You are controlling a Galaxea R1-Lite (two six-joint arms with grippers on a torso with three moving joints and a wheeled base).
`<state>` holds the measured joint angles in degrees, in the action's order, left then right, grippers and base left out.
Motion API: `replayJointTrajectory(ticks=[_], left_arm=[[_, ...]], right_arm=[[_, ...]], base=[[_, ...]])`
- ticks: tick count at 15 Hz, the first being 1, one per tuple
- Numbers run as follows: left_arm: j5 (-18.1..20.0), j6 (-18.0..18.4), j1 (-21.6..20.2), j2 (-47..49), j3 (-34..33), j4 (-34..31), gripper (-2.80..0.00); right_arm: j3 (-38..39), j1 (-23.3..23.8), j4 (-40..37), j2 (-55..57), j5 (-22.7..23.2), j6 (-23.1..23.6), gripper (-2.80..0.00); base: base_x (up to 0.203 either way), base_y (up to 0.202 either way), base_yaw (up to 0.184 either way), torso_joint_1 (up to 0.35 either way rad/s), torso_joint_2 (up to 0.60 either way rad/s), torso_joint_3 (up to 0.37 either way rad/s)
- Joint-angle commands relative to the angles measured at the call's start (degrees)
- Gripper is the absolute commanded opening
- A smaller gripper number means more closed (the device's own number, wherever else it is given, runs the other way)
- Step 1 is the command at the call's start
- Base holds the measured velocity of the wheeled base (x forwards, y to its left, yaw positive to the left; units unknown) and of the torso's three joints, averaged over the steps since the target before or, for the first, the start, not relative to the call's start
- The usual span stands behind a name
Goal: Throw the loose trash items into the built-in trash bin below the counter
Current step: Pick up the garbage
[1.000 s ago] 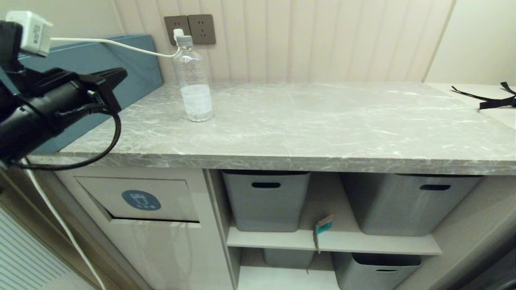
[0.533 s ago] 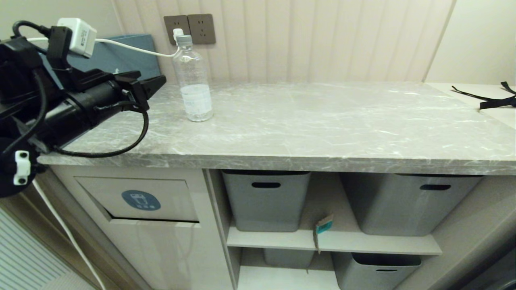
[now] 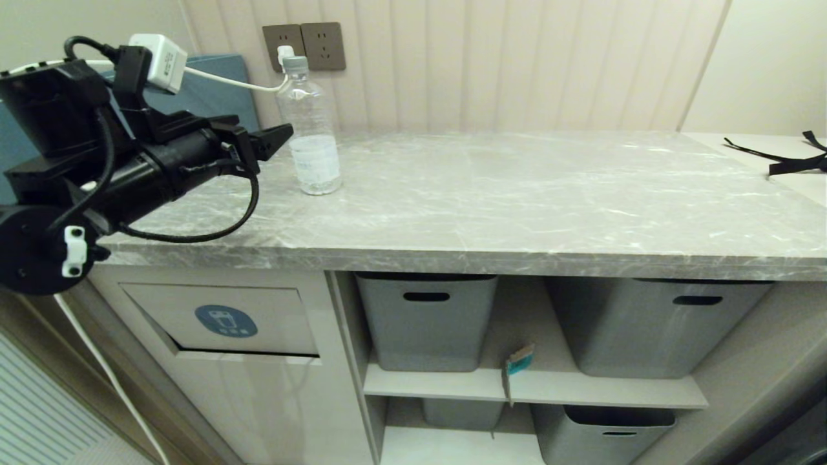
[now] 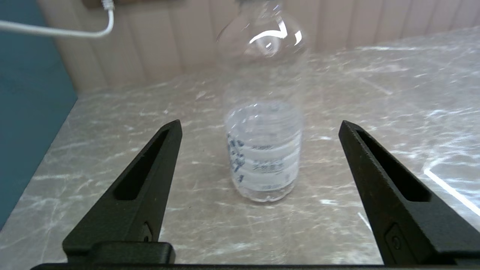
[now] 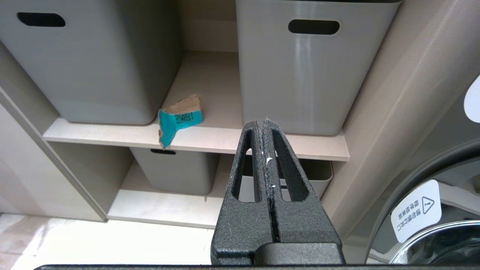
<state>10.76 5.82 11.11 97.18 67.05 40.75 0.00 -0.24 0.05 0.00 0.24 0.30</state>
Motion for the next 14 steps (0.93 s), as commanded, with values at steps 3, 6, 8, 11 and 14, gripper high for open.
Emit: replayJointTrajectory(ticks=[3, 6, 8, 11, 14], left_arm=[[0.0, 0.0, 0.1, 5.5, 5.3, -1.8, 0.00], [0.0, 0.0, 0.8, 8.8, 9.4, -2.9, 0.00], [0.0, 0.1, 0.9, 11.1, 12.7, -4.0, 0.00], [0.0, 0.0, 1.4, 13.6, 16.4, -5.5, 0.00], [0.0, 0.0, 1.7, 16.6, 20.2, -5.8, 0.00]], right_arm=[[0.0, 0.0, 0.0, -0.1, 0.0, 0.0, -2.80], [0.0, 0.0, 0.0, -0.1, 0.0, 0.0, -2.80], [0.0, 0.0, 0.0, -0.1, 0.0, 0.0, -2.80], [0.0, 0.0, 0.0, 0.0, 0.0, 0.0, -2.80], [0.0, 0.0, 0.0, 0.0, 0.0, 0.0, -2.80]], base=[[0.000, 0.000, 0.000, 0.000, 0.00, 0.000], [0.000, 0.000, 0.000, 0.000, 0.00, 0.000], [0.000, 0.000, 0.000, 0.000, 0.00, 0.000], [0.000, 0.000, 0.000, 0.000, 0.00, 0.000], [0.000, 0.000, 0.000, 0.000, 0.00, 0.000]])
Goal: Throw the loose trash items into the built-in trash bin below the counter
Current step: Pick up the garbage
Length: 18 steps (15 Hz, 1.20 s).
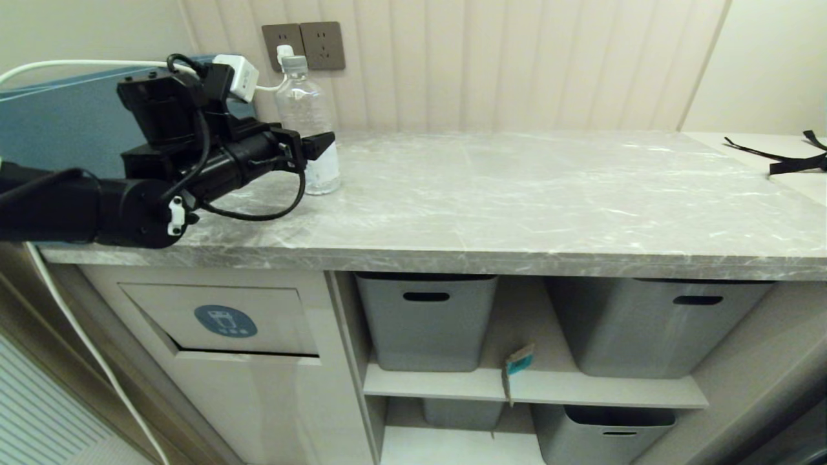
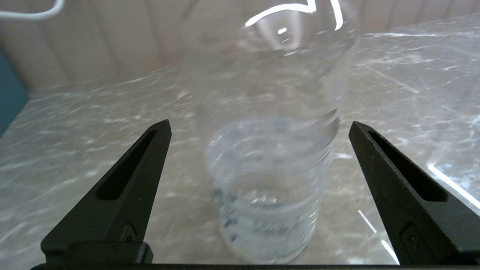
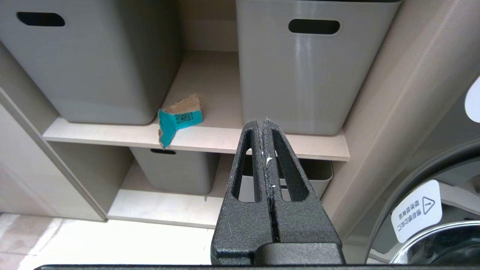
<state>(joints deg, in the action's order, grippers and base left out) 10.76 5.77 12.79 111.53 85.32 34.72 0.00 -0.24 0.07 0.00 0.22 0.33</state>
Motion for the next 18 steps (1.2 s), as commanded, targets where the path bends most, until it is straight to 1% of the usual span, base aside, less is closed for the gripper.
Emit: replayJointTrajectory(ticks=[1, 6, 10, 11, 18], left_arm=[[0.1, 0.0, 0.1, 3.1, 3.4, 0.2, 0.00], [0.1, 0.0, 1.0, 7.0, 10.3, -1.4, 0.00], [0.1, 0.0, 1.0, 8.2, 11.4, -1.2, 0.00], [0.1, 0.0, 1.0, 8.3, 11.7, -1.3, -2.80], [0.1, 0.1, 1.0, 7.7, 11.8, -1.3, -2.80]], right_arm=[[0.0, 0.0, 0.0, -0.1, 0.0, 0.0, -2.80], [0.0, 0.0, 0.0, -0.1, 0.0, 0.0, -2.80], [0.0, 0.0, 0.0, -0.1, 0.0, 0.0, -2.80], [0.0, 0.0, 0.0, -0.1, 0.0, 0.0, -2.80], [0.0, -0.1, 0.0, -0.1, 0.0, 0.0, -2.80]], base=[[0.000, 0.000, 0.000, 0.000, 0.00, 0.000], [0.000, 0.000, 0.000, 0.000, 0.00, 0.000], [0.000, 0.000, 0.000, 0.000, 0.00, 0.000], [0.000, 0.000, 0.000, 0.000, 0.00, 0.000], [0.000, 0.000, 0.000, 0.000, 0.00, 0.000]])
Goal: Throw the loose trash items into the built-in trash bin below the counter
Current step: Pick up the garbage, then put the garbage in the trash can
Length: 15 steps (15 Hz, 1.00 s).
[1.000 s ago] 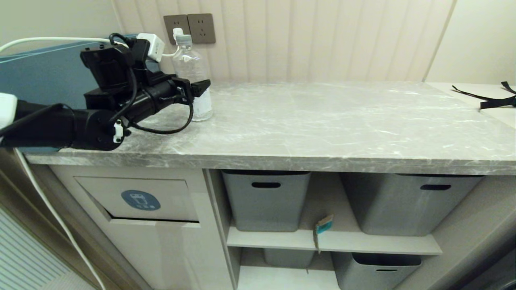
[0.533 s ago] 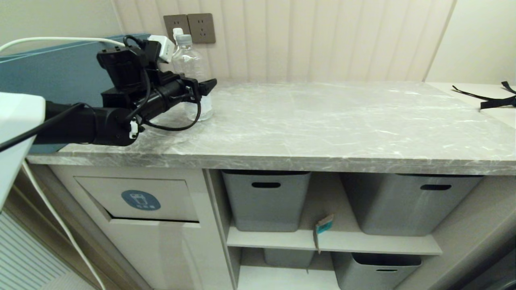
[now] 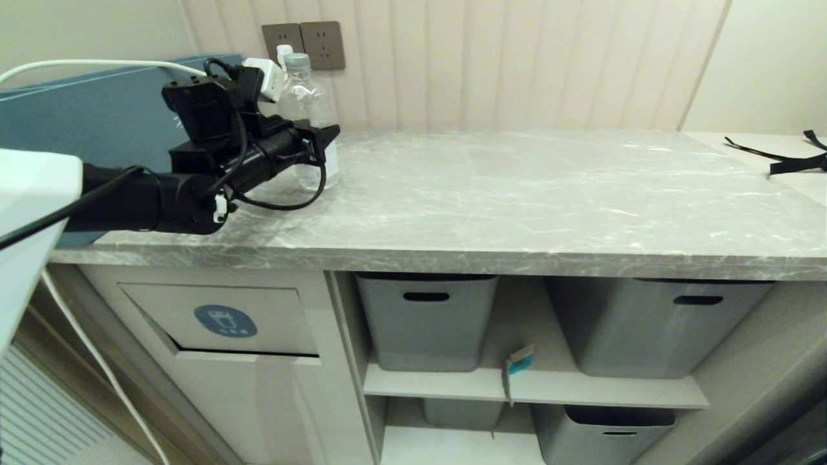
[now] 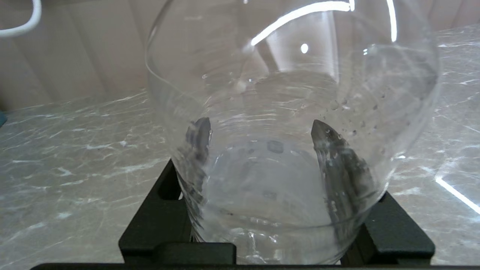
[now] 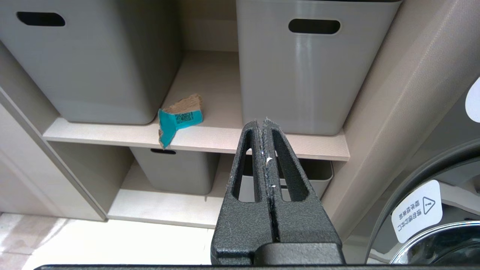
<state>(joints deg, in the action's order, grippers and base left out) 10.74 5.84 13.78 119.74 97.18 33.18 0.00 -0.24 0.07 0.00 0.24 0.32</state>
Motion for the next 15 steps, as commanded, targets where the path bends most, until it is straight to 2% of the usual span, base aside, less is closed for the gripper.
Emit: replayJointTrajectory(ticks=[1, 4, 8, 10, 12, 15], left_arm=[[0.1, 0.0, 0.0, -1.1, -0.2, 0.2, -2.80], [-0.1, -0.2, 0.8, -8.6, -4.6, -0.5, -2.80], [-0.3, -0.7, 0.5, -33.2, -21.1, -2.0, -2.80], [-0.2, -0.8, -2.3, -47.5, -32.1, -3.5, -2.80], [-0.1, -0.8, -7.8, -61.1, -43.8, -6.0, -2.80], [-0.6, -0.6, -12.7, -78.3, -62.0, -8.6, -2.80]], right_arm=[[0.0, 0.0, 0.0, -0.1, 0.0, 0.0, -2.80], [0.0, 0.0, 0.0, -0.1, 0.0, 0.0, -2.80], [0.0, 0.0, 0.0, -0.1, 0.0, 0.0, -2.80], [0.0, 0.0, 0.0, -0.1, 0.0, 0.0, -2.80], [0.0, 0.0, 0.0, -0.1, 0.0, 0.0, -2.80], [0.0, 0.0, 0.0, -0.1, 0.0, 0.0, -2.80]], base=[[0.000, 0.000, 0.000, 0.000, 0.00, 0.000], [0.000, 0.000, 0.000, 0.000, 0.00, 0.000], [0.000, 0.000, 0.000, 0.000, 0.00, 0.000], [0.000, 0.000, 0.000, 0.000, 0.00, 0.000], [0.000, 0.000, 0.000, 0.000, 0.00, 0.000], [0.000, 0.000, 0.000, 0.000, 0.00, 0.000]])
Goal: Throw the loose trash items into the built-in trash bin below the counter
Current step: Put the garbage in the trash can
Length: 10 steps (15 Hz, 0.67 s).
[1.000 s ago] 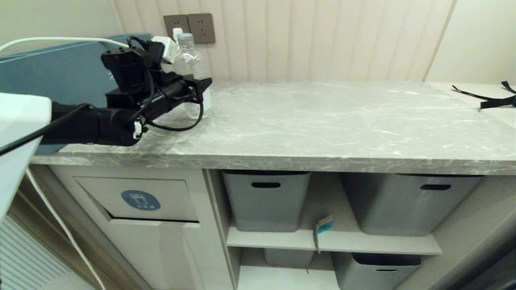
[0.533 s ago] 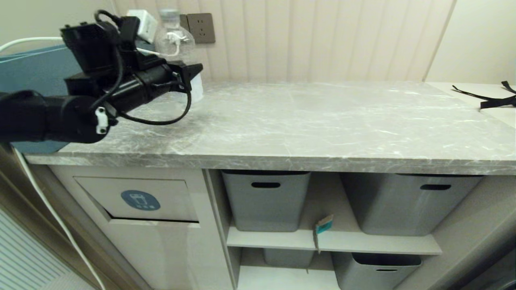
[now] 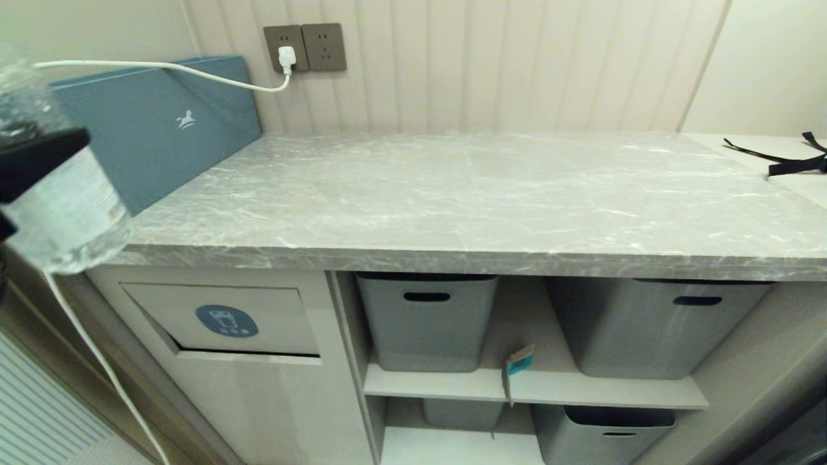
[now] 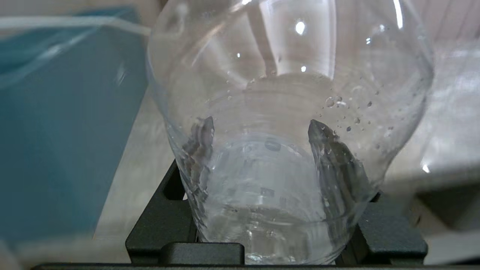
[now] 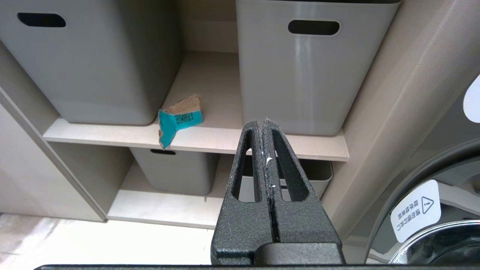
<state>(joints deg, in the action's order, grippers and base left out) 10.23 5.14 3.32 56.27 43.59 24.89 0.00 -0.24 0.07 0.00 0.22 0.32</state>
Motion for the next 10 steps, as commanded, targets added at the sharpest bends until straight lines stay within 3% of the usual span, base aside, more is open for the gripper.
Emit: replayJointTrajectory(ticks=[1, 7, 10], left_arm=[[-0.3, 0.1, -3.1, -19.5, -13.5, -1.1, -2.80], [-5.0, 1.1, -4.7, -42.3, -38.7, -14.6, -2.80], [-5.9, 0.4, -3.9, -51.1, -43.2, -17.5, -2.80]], right_arm=[[0.0, 0.0, 0.0, -0.1, 0.0, 0.0, -2.80], [0.0, 0.0, 0.0, -0.1, 0.0, 0.0, -2.80], [0.0, 0.0, 0.0, -0.1, 0.0, 0.0, -2.80]], base=[[0.000, 0.000, 0.000, 0.000, 0.00, 0.000], [0.000, 0.000, 0.000, 0.000, 0.00, 0.000], [0.000, 0.000, 0.000, 0.000, 0.00, 0.000]])
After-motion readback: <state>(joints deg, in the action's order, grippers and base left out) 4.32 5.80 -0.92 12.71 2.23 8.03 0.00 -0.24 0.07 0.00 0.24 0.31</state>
